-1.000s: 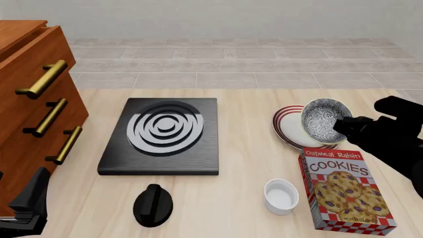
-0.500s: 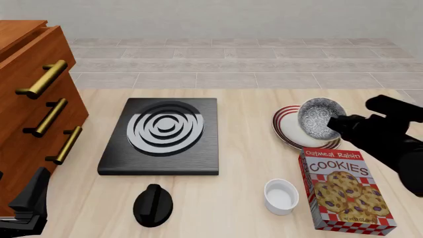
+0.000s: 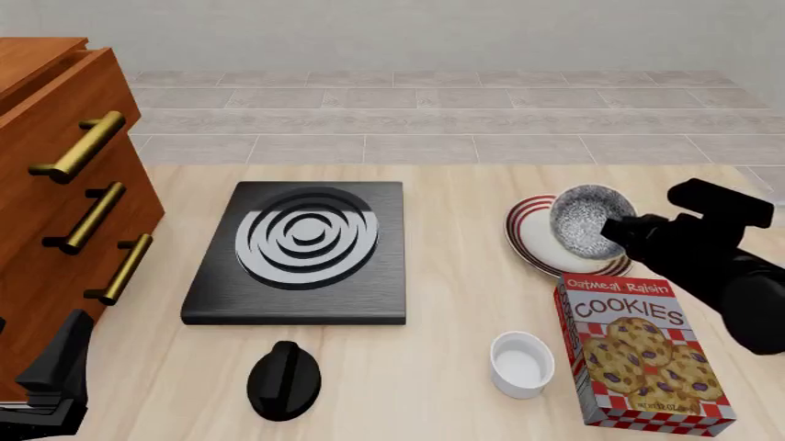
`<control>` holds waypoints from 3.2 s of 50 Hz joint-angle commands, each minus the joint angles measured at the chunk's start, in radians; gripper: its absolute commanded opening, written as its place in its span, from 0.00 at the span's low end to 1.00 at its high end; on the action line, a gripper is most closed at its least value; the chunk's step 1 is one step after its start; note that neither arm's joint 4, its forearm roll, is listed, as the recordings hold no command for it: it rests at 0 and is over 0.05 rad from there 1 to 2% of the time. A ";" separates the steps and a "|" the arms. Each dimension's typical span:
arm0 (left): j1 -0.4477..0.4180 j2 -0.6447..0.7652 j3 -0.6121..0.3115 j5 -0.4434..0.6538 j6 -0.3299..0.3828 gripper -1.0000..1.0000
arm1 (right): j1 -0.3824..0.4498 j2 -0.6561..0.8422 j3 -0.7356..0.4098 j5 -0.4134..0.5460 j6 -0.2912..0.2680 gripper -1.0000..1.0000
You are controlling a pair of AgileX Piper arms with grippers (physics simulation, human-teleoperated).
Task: Pick the akita bowl next to the ramekin and place it on the plate.
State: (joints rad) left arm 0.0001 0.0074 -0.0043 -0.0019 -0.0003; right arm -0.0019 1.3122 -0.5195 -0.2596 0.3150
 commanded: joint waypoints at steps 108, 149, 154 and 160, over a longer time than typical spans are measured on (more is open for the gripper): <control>0.000 0.000 0.000 0.000 0.000 1.00 | -0.052 0.352 -0.145 -0.167 -0.012 0.00; 0.000 0.000 0.000 0.000 0.000 1.00 | -0.071 0.473 -0.219 -0.178 -0.030 0.00; 0.000 0.000 0.000 0.000 0.000 1.00 | -0.071 0.481 -0.222 -0.181 -0.030 0.00; 0.000 0.000 0.000 0.000 0.000 1.00 | -0.074 0.490 -0.222 -0.188 -0.029 0.00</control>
State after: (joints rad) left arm 0.0001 0.0074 -0.0043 -0.0019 -0.0003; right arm -0.0729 1.7889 -0.7308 -0.4395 0.2814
